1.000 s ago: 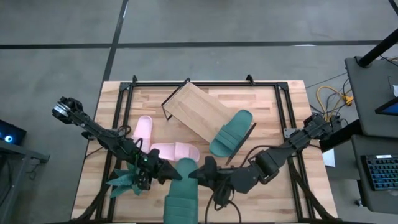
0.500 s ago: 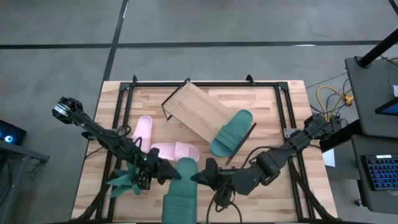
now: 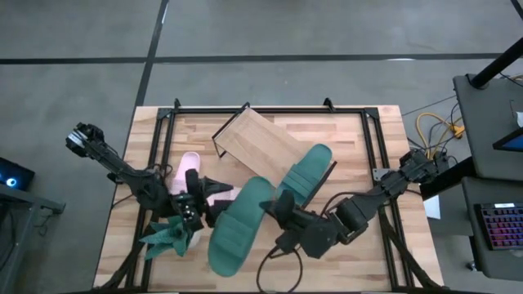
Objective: Pick and place slides into the shelf
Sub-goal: Put the green slide on the shelf
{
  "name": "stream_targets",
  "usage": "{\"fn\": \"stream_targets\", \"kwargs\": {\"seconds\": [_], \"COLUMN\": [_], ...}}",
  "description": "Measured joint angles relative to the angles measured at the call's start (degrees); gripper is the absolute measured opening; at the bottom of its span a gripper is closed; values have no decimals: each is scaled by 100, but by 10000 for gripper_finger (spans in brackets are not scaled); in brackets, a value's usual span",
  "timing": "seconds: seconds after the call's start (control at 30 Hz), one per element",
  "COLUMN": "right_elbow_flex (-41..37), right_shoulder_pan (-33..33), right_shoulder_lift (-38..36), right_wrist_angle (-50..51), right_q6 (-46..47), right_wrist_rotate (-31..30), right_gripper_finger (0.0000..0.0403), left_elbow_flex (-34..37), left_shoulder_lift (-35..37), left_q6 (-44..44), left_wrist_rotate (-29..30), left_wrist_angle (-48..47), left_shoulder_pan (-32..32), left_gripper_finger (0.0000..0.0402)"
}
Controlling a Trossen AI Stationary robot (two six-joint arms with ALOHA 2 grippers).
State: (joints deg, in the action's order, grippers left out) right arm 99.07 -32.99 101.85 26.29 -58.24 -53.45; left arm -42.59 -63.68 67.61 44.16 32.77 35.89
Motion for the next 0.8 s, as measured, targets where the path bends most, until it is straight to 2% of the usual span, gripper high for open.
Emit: {"fn": "stream_targets", "kwargs": {"seconds": [0.1,0.17,0.27,0.43,0.6,0.8], "right_elbow_flex": [0,-2,-9,-9,-9,-21], "right_shoulder_pan": [-2,7,7,4,6,5], "right_shoulder_lift": [-50,-89,-195,-420,-610,-738], "right_wrist_angle": [409,544,766,1510,2481,3747], "right_q6": [346,521,780,1436,2337,3666], "right_wrist_rotate": [-336,-338,-415,-878,-879,-917], "right_gripper_finger": [43,43,43,43,41,41], "left_elbow_flex": [-2,-2,31,127,86,-3], "left_shoulder_lift": [13,-3,-33,-106,-117,-109], "left_q6": [-8,16,-22,-105,-73,331], "left_wrist_rotate": [438,658,913,1229,1404,1928], "left_wrist_angle": [-3,-41,-49,-92,-83,-81], "left_shoulder_pan": [185,269,346,427,555,707], "left_gripper_finger": [276,277,277,278,278,278]}}
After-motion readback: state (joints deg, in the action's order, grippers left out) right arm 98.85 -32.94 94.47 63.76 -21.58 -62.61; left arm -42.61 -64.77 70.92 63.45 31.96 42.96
